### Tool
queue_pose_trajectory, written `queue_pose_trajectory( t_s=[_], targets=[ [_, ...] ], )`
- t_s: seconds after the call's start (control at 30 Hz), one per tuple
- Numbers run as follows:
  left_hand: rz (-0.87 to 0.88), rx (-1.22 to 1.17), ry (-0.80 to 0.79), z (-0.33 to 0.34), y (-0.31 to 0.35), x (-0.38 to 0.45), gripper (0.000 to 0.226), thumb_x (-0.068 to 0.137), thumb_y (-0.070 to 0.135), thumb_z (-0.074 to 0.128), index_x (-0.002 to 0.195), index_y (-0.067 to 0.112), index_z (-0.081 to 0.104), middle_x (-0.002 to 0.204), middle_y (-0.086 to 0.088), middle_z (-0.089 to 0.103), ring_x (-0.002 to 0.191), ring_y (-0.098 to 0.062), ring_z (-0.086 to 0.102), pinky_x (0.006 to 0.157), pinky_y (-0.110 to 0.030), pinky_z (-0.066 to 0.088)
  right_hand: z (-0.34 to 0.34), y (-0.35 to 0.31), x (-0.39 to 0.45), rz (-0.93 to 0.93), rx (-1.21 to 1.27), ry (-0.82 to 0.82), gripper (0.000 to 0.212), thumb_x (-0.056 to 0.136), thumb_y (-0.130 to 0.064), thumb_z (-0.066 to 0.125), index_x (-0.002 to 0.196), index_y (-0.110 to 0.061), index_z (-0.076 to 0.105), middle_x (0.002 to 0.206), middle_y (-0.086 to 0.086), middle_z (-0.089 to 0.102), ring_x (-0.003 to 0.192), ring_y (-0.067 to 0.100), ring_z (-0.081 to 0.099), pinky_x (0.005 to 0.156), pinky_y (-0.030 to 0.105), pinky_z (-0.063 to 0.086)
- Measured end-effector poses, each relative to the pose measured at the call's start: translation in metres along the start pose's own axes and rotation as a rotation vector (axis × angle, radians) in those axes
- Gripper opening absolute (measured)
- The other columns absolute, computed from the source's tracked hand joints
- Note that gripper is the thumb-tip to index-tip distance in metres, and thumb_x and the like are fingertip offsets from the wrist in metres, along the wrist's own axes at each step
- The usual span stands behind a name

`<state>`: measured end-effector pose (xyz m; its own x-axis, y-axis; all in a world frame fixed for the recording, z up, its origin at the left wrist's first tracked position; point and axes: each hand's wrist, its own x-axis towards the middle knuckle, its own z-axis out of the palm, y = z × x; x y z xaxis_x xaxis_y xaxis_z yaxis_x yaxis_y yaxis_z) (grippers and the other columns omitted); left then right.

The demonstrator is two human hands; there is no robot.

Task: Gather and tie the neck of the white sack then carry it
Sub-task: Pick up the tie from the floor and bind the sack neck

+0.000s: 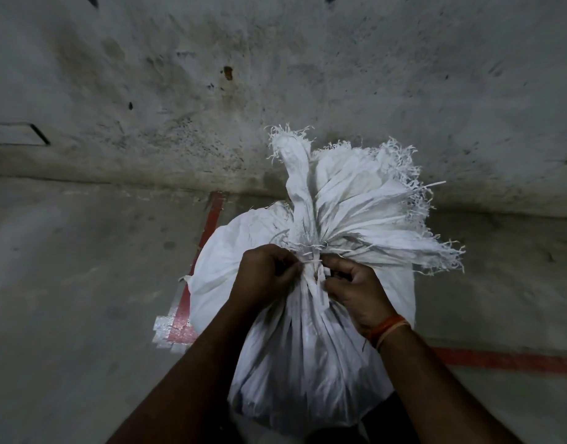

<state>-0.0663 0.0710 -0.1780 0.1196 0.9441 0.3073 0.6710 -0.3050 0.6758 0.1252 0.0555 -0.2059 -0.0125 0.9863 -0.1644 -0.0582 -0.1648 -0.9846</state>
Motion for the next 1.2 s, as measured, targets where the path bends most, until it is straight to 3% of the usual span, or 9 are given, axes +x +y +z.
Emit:
queue_pose_trajectory(
  t_s=[0.07, 0.17, 0.3, 0.4, 0.57, 0.73, 0.93, 1.1, 1.2],
  targets=[
    [-0.019, 0.016, 0.009, 0.001, 0.004, 0.0, 0.006, 0.077, 0.024, 0.082, 0.077, 0.02, 0.078, 0.076, 0.004, 0.075, 0.069, -0.008, 0.068, 0.068, -0.024, 0.053, -0.001, 0.0, -0.001, -0.006, -0.001, 0.0, 0.056, 0.064, -0.004, 0.069, 0.12, -0.006, 0.07, 0.116, 0.015, 0.074, 0.1, 0.018, 0.067, 0.079, 0.027, 0.054],
    [-0.006, 0.047, -0.019, 0.0, 0.008, 0.002, 0.006, 0.075, 0.022, 0.082, 0.074, 0.019, 0.077, 0.074, 0.002, 0.075, 0.068, -0.012, 0.069, 0.067, -0.024, 0.052, -0.002, -0.004, -0.003, -0.009, -0.003, -0.031, 0.047, 0.078, 0.016, 0.062, 0.118, -0.005, 0.071, 0.113, 0.014, 0.075, 0.096, 0.017, 0.069, 0.07, 0.018, 0.053],
    [0.027, 0.089, -0.084, -0.003, 0.006, 0.003, 0.006, 0.075, 0.024, 0.081, 0.073, 0.02, 0.076, 0.075, 0.003, 0.073, 0.068, -0.01, 0.067, 0.064, -0.016, 0.045, -0.001, -0.003, -0.003, -0.015, 0.006, -0.009, 0.045, 0.078, 0.016, 0.061, 0.115, -0.007, 0.073, 0.111, 0.01, 0.076, 0.107, 0.026, 0.071, 0.09, 0.034, 0.057],
    [0.055, 0.094, -0.108, -0.005, 0.005, 0.004, 0.006, 0.075, 0.026, 0.079, 0.073, 0.02, 0.076, 0.075, 0.004, 0.073, 0.067, -0.009, 0.066, 0.065, -0.022, 0.05, 0.001, -0.005, -0.003, -0.015, 0.017, -0.018, 0.049, 0.07, 0.003, 0.063, 0.117, -0.007, 0.072, 0.115, 0.011, 0.075, 0.113, 0.028, 0.069, 0.102, 0.042, 0.052],
    [0.043, 0.062, -0.107, -0.008, 0.003, 0.003, 0.006, 0.073, 0.024, 0.082, 0.074, 0.021, 0.076, 0.075, 0.005, 0.072, 0.066, -0.005, 0.065, 0.065, -0.019, 0.05, 0.001, -0.008, -0.004, 0.004, 0.024, -0.016, 0.05, 0.065, -0.003, 0.063, 0.114, -0.012, 0.074, 0.111, 0.01, 0.076, 0.107, 0.025, 0.071, 0.094, 0.036, 0.054],
    [0.057, 0.078, -0.128, -0.007, 0.005, 0.004, 0.006, 0.074, 0.026, 0.078, 0.075, 0.02, 0.076, 0.076, 0.005, 0.072, 0.067, -0.008, 0.065, 0.065, -0.021, 0.05, -0.001, -0.003, 0.0, 0.019, 0.003, -0.008, 0.057, 0.065, -0.008, 0.066, 0.122, -0.008, 0.07, 0.118, 0.011, 0.074, 0.115, 0.027, 0.068, 0.106, 0.051, 0.05],
    [0.056, 0.102, -0.141, -0.008, 0.003, 0.006, 0.005, 0.076, 0.023, 0.08, 0.077, 0.02, 0.076, 0.077, 0.006, 0.069, 0.067, -0.004, 0.059, 0.063, -0.003, 0.035, 0.001, -0.005, -0.002, 0.021, 0.01, -0.003, 0.056, 0.064, -0.007, 0.065, 0.12, -0.009, 0.071, 0.114, 0.01, 0.075, 0.11, 0.026, 0.07, 0.102, 0.045, 0.052],
    [0.073, 0.106, -0.141, -0.001, 0.007, 0.006, 0.005, 0.077, 0.021, 0.079, 0.079, 0.017, 0.076, 0.08, 0.0, 0.07, 0.073, -0.015, 0.066, 0.066, -0.024, 0.049, 0.002, -0.007, -0.002, -0.021, 0.01, -0.009, 0.052, 0.065, -0.001, 0.063, 0.116, -0.008, 0.073, 0.113, 0.012, 0.076, 0.111, 0.03, 0.07, 0.103, 0.049, 0.052],
    [0.074, 0.127, -0.137, 0.005, 0.007, 0.005, 0.008, 0.078, 0.026, 0.075, 0.08, 0.017, 0.075, 0.08, -0.001, 0.069, 0.076, -0.018, 0.065, 0.067, -0.031, 0.051, 0.001, -0.01, -0.004, -0.056, -0.006, -0.037, 0.045, 0.071, 0.008, 0.064, 0.111, -0.008, 0.075, 0.111, 0.009, 0.076, 0.11, 0.027, 0.07, 0.1, 0.041, 0.054]
  ],
)
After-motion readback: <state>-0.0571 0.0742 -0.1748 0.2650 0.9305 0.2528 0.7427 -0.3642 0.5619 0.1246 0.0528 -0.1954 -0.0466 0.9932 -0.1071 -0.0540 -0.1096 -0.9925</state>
